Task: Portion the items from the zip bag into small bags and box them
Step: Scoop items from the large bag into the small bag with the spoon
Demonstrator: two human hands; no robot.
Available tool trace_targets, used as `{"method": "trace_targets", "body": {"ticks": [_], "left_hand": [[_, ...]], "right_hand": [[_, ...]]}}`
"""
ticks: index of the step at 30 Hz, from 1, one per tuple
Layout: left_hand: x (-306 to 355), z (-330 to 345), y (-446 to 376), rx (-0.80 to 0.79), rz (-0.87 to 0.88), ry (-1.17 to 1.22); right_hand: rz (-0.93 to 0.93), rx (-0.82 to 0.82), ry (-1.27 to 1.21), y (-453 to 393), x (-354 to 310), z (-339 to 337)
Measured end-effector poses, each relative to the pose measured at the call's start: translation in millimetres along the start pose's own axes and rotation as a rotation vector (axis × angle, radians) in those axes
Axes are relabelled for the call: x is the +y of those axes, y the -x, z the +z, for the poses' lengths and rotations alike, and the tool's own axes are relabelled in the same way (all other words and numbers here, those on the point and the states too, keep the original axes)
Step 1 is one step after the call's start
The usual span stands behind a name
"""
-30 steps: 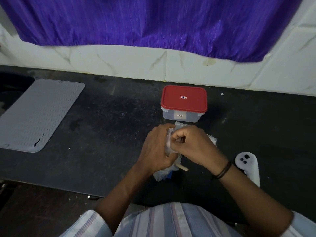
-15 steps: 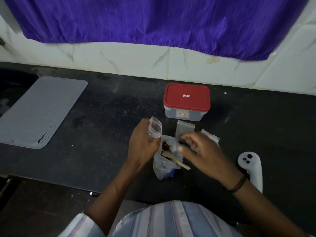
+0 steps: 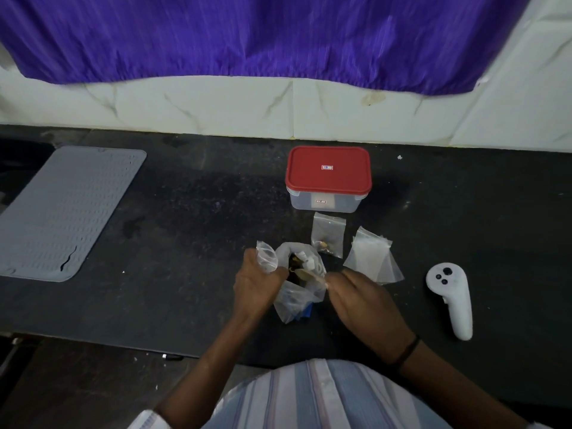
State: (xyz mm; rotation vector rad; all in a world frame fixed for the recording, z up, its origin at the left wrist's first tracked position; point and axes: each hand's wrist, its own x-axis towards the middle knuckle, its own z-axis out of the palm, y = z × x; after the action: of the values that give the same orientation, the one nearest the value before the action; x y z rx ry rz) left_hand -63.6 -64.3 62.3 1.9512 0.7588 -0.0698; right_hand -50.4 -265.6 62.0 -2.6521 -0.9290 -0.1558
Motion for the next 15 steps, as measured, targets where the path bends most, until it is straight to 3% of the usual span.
{"method": "trace_targets", "body": {"ticks": [4, 15], "left_hand": [[3.9, 5.8, 0.4, -0.032, -0.059, 0.162], [2.8, 8.3, -3.8, -0.179, -0.090, 0.474]], "right_hand": [[0.027, 0.078, 0.056, -12.2, -2.2, 2.3], [0.170, -0.125, 0.008, -25.4, -16.0, 11.2]]}}
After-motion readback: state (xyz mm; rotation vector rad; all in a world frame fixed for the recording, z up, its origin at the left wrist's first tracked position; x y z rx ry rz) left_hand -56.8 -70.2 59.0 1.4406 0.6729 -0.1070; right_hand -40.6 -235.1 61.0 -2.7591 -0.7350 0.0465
